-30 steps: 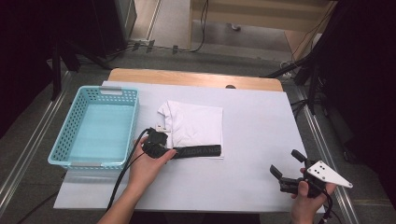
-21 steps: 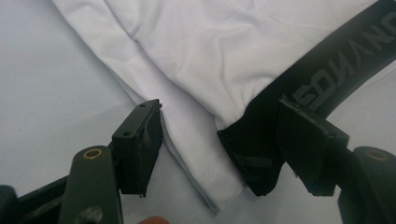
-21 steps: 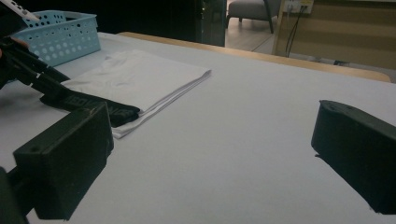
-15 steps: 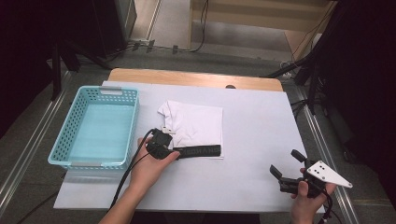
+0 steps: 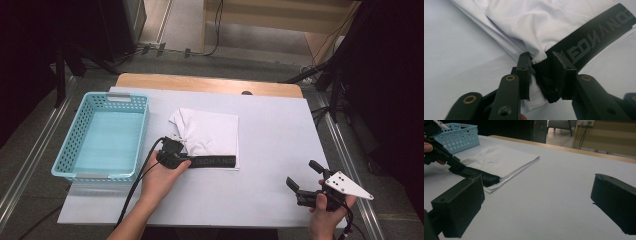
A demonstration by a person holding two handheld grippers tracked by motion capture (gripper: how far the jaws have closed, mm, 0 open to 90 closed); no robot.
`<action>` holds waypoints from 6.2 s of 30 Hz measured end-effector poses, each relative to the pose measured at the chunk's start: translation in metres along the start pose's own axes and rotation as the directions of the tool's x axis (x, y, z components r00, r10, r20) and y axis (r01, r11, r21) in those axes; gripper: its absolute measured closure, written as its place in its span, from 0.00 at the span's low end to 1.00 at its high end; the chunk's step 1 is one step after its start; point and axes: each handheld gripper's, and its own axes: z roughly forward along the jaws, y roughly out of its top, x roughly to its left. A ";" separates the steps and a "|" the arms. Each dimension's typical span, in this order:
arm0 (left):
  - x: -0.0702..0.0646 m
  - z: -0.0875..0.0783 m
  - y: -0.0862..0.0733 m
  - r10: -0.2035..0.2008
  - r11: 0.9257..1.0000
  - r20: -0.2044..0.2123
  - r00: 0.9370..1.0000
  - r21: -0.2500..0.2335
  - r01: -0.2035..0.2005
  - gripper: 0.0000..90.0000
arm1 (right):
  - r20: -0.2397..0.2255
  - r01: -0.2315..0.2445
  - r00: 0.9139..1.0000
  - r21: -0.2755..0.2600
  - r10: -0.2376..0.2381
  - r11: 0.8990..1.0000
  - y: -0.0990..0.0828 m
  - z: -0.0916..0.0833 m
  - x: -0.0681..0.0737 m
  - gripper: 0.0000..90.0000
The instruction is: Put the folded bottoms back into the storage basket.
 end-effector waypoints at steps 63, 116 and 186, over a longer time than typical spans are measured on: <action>0.005 0.000 0.000 0.054 0.999 0.034 0.998 0.000 -0.054 0.82 | -0.272 0.199 0.955 0.288 -0.119 0.937 0.100 0.207 -0.018 0.00; 0.005 0.000 -0.001 0.060 0.998 0.036 0.998 -0.001 -0.060 0.82 | -0.255 0.182 0.966 0.568 -0.039 0.802 0.079 0.316 -0.035 0.61; 0.014 -0.118 0.039 0.077 0.955 0.112 0.991 -0.293 -0.041 0.91 | -0.317 0.124 0.948 0.397 0.009 0.909 0.228 0.256 0.018 0.92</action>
